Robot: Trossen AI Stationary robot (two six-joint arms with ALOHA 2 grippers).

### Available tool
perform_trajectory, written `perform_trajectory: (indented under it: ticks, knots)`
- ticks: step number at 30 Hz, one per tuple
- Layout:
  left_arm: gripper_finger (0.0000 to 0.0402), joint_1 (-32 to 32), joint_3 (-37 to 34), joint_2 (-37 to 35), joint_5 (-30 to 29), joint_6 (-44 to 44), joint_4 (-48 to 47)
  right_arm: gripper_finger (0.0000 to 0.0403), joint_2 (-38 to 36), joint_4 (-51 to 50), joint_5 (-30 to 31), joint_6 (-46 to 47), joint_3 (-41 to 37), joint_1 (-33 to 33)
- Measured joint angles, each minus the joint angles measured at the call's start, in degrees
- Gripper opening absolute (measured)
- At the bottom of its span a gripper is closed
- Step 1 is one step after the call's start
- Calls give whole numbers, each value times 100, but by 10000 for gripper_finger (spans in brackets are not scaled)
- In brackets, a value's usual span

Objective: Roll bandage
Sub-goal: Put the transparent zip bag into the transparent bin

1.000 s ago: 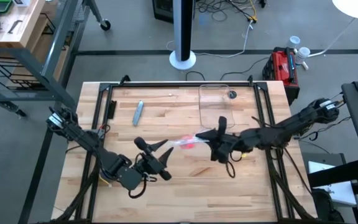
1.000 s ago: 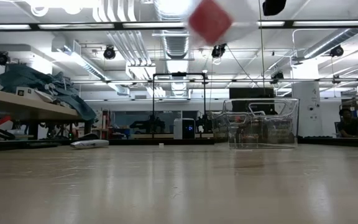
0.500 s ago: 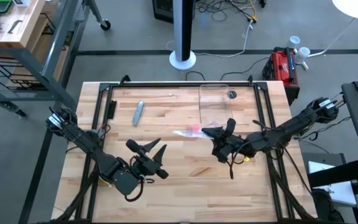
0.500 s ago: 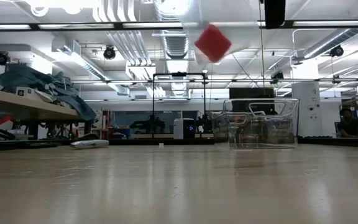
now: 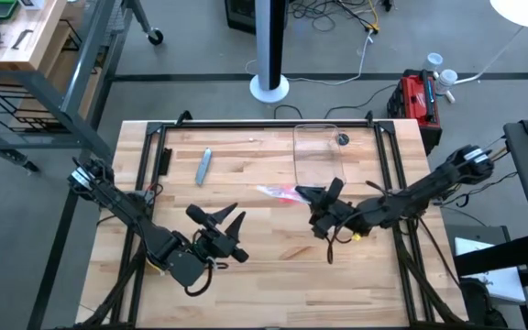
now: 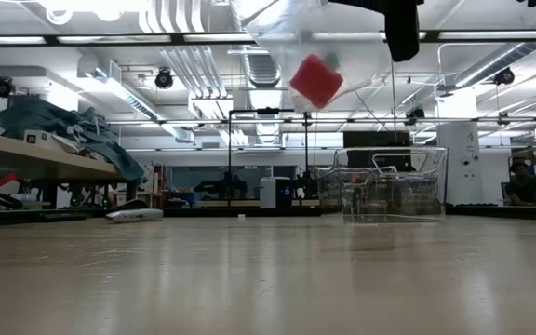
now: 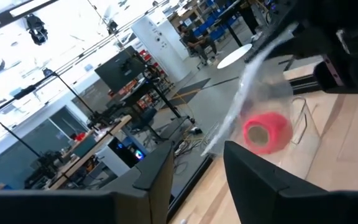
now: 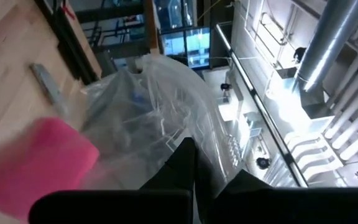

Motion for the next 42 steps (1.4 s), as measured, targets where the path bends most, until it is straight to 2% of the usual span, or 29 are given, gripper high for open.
perform_trajectory:
  ticks: [3, 8, 11, 15, 17, 21, 26, 31, 42]
  knots:
    - [130, 0, 0, 0, 4, -50, 2, 0, -16, 571, 229, 179, 0, -215]
    - [121, 0, 0, 0, 13, -193, 2, 0, -402, 1206, 1215, 633, 28, -745]
    - [115, 11, 0, -4, 94, -208, 4, 0, -823, 1044, 1594, 1249, 62, -1004]
    - [107, 26, 0, -7, 285, -212, 4, 0, -1556, -35, 1475, 2800, 63, -1217]
    - [104, 26, 0, -7, 349, -212, 4, 0, -1980, -1070, 1044, 4030, 65, -1345]
    - [97, 33, 0, -7, 370, -210, 4, 0, -2679, -3028, -450, 6559, 73, -2010]
    - [91, 35, 0, -7, 372, -211, 4, 0, -3068, -4452, -1665, 8342, 96, -2923]
    - [95, 44, 0, -7, 374, -210, 4, 0, -3021, -5185, -3080, 9191, 94, -3702]
    - [102, 47, 0, -7, 374, -210, 4, 0, -2626, -5198, -6329, 9889, 88, -5459]
